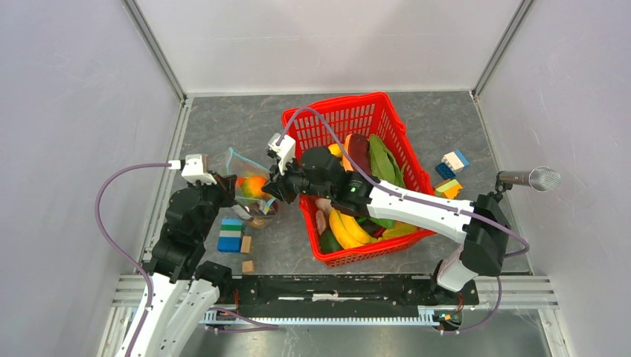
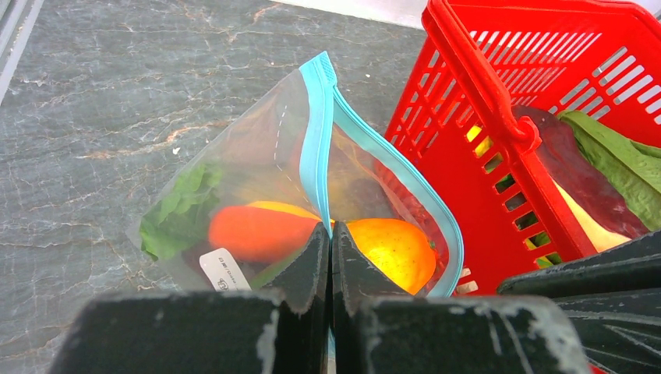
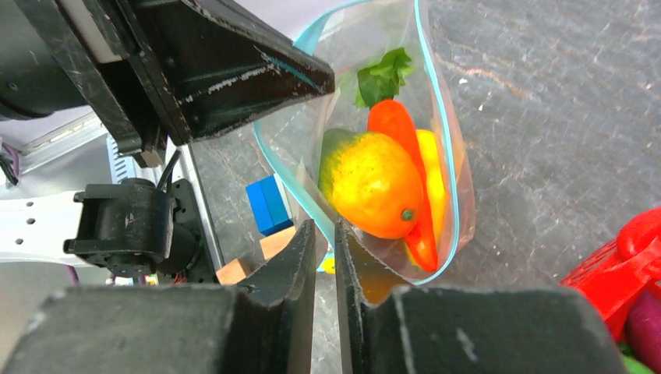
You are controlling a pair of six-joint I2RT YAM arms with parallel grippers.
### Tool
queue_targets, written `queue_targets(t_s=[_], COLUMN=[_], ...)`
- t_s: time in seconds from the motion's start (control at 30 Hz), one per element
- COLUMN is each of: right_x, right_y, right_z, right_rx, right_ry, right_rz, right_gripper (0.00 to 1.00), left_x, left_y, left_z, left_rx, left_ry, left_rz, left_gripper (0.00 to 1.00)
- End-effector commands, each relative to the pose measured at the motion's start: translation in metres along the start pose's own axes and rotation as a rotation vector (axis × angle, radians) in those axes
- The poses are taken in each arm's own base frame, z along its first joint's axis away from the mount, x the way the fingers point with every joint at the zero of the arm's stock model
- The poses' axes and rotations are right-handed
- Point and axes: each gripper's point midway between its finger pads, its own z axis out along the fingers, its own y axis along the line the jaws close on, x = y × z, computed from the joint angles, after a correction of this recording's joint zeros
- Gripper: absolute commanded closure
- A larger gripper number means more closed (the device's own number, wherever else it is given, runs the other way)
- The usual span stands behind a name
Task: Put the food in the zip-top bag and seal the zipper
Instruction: Place the fake fruit in the zipper food storage bag.
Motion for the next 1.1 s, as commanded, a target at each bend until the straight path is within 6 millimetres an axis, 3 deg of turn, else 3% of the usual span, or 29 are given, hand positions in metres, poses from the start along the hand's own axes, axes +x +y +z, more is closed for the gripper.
queue_targets(t_s=[0.0,0.2,0.37,0.6,0.9,1.07], right_x=[0.015,0.016,0.026,0.023,0.027,0.005], right_y=[0.0,-0.013,-0.025,-0.015,-0.029,-0.028], right_z=[0.002,0.019,0.041,0.085,0.081,0.088], right_rx=[0.015,0.082,0.126,0.051,0.103,0.095], right_ry=[0.076,0.116,0.156,0.182,0.195,0.145], right_rz=[0.043,0.028,0.011,0.013,0.001,0.0], right_gripper=[0.83,0.92,0.93,0.97,0.91,0.82], left_x=[-0.025,-0.025,-0.026,-0.025,-0.026,-0.026], left_y=[-0.006,-0.006,-0.007,-0.006,-0.006,-0.006], left_z=[-0.002,-0.004,-0.004,-0.004,-0.005,-0.006], left_rx=[0.017,0.018,0.023,0.023,0.023,0.022], left_ry=[-0.08,-0.084,-0.088,-0.086,-0.089,-0.092], left_rz=[-0.021,-0.022,-0.023,-0.023,-0.023,-0.024], left_gripper=[0.98,0.98,0.98,0.98,0.98,0.98])
